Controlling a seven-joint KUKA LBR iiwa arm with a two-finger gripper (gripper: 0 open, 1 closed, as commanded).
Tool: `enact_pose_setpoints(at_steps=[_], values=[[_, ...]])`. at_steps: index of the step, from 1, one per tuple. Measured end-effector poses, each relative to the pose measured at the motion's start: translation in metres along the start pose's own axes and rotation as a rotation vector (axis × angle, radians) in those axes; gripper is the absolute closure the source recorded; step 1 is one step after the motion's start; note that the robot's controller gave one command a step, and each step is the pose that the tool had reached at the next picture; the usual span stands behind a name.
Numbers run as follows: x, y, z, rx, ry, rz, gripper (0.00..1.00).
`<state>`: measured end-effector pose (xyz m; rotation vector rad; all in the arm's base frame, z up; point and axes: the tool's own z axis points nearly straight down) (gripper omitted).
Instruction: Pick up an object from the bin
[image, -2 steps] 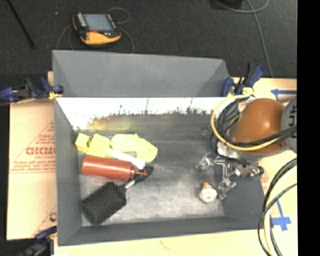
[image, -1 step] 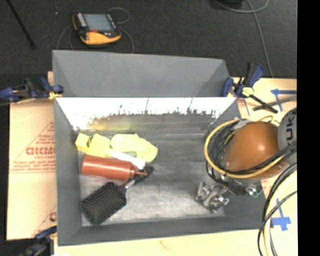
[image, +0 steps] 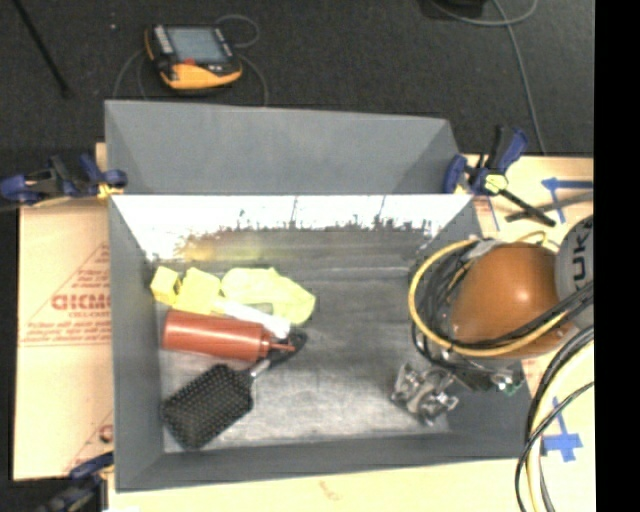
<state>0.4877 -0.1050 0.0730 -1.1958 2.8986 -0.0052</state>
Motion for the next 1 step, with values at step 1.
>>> enact_pose_setpoints(at_steps=[1], values=[[0.0028, -0.0153, -0.0485, -0.009, 0.005, 0.014, 1.0]])
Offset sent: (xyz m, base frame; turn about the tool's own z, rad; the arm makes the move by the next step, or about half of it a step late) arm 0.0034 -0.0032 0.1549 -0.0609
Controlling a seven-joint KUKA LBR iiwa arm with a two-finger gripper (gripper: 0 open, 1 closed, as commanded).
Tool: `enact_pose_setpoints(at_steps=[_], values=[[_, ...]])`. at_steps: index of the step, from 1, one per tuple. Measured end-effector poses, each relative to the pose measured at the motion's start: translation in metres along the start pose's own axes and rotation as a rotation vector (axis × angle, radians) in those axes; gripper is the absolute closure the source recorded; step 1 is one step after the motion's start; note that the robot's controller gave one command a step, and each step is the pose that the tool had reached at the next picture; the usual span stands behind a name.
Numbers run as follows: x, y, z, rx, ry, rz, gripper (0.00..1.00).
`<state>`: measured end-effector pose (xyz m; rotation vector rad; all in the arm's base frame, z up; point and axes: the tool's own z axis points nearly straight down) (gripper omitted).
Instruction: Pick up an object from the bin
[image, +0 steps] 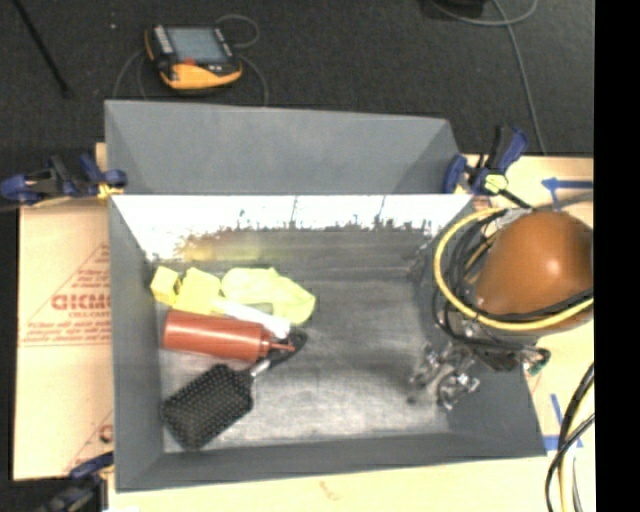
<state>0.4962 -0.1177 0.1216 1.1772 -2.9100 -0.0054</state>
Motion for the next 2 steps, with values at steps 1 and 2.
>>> enact_pose_setpoints(at_steps=[1, 2], values=[[-0.002, 0.005, -0.075, 0.001, -0.001, -0.047, 1.0], [0.007, 0.01, -0.124, 0.006, -0.003, -0.057, 1.0]])
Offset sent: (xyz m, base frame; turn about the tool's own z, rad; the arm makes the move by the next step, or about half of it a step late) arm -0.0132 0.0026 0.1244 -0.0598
